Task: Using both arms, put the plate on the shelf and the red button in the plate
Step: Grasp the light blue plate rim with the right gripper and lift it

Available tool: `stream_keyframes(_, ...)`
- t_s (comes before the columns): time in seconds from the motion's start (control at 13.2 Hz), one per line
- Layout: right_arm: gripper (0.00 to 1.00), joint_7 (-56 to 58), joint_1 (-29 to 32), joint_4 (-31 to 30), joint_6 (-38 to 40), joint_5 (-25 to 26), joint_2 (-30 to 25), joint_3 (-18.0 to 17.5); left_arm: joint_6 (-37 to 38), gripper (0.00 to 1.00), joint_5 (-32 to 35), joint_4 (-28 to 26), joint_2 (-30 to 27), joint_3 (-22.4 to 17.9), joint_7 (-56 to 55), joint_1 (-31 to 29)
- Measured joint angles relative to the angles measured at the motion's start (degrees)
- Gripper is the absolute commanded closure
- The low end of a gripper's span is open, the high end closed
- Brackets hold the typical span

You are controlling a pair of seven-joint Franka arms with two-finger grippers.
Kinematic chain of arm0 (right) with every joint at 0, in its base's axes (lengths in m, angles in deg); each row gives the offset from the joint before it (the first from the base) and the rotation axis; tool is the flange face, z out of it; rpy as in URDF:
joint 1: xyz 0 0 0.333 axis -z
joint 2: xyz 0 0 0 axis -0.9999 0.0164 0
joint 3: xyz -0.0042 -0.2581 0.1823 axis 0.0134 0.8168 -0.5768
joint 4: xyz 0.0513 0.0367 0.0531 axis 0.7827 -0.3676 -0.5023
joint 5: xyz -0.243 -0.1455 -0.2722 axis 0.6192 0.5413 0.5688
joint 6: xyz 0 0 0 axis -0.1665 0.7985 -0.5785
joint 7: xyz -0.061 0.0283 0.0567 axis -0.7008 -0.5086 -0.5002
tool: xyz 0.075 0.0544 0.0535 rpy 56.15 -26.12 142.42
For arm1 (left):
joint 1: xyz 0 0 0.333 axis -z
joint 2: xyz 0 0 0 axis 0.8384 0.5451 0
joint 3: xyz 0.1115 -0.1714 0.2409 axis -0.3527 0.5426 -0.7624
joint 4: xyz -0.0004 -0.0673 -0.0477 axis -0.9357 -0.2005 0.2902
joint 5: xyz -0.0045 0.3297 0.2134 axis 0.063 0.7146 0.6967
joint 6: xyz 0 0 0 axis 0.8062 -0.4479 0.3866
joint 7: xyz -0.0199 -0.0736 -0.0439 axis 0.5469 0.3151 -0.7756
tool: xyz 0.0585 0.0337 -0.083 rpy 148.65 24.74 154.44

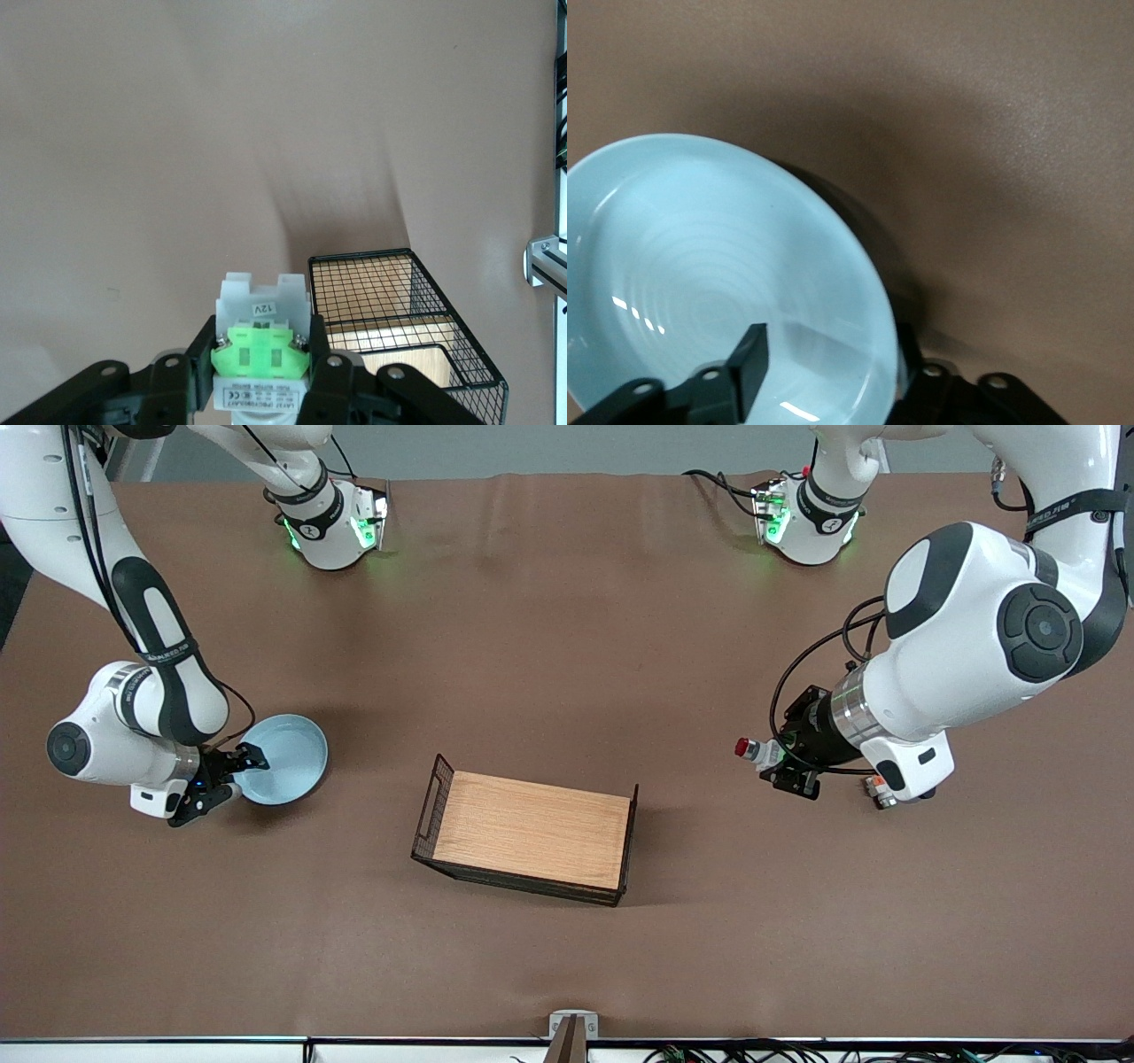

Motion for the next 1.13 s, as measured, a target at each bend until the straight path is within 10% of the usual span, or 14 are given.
stream_keyframes(1.13, 1.00, 9.4, 1.3, 0.8, -0.2, -0.7, 0.2, 0.6, 0.0, 1.00, 0.0, 0.0, 0.1, 0.0, 2.0, -0.6)
